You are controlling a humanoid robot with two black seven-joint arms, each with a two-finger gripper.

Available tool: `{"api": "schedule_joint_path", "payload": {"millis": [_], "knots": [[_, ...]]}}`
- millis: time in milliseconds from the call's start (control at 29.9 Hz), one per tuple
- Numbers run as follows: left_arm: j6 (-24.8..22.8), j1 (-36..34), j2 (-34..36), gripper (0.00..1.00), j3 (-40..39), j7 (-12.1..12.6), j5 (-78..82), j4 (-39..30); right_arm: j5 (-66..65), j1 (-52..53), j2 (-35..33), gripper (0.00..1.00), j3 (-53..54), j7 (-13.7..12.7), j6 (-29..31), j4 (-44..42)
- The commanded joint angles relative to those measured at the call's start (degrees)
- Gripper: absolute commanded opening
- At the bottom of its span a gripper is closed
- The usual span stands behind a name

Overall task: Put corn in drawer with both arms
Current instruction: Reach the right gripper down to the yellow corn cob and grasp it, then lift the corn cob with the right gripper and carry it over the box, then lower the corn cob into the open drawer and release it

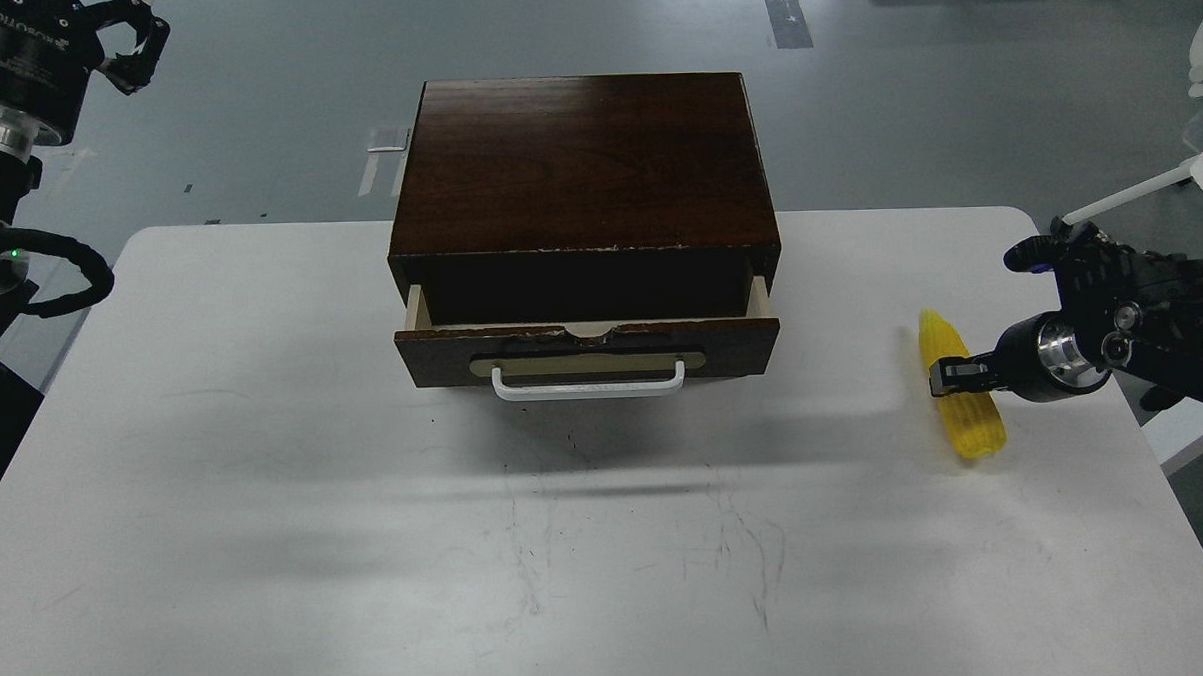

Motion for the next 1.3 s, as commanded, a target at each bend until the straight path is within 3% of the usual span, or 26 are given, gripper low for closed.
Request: {"api": "schedule_joint_path", "payload": {"millis": [0, 368, 535, 835, 936, 1069, 1270], "knots": [[0.0, -0.09, 0.03, 0.98, 0.06, -0.01, 0.0, -0.01, 0.41, 5.01, -0.51, 0.0, 0.79, 0.09, -0.01, 1.31], [0.0, -0.09, 1.43, 0.98, 1.46, -0.01, 0.35, -0.19, -0.03, 25.06, -0.43, 0.0, 11.69, 0.09, -0.01, 9.48], [0.0, 0.0, 0.99, 0.98, 3.57, 1.8, 0.35, -0.19, -5.89, 31.74, 8.69, 0.0, 11.6, 0.09, -0.01, 15.19], [0.0, 0.0, 2.05, 0.98, 3.49, 2.51, 0.35, -0.19, -27.79, 32.99, 18.73, 0.0, 11.07, 0.44, -0.01, 23.46], [0.0, 0.09, 3.19, 0.98, 3.49, 2.51, 0.35, -0.19, -33.86, 33.43, 20.05, 0.0, 9.67, 1.32, -0.01, 25.57], [0.0, 0.79, 4.24, 0.98, 3.4, 2.42, 0.35, -0.19, -41.15, 36.76, 20.93, 0.0, 4.76, 4.82, -0.01, 28.3], [0.0, 1.23, 4.86, 0.98, 3.4, 2.33, 0.35, -0.19, -44.5, 37.38, 21.2, 0.0, 0.97, 5.71, -0.01, 29.61]]}}
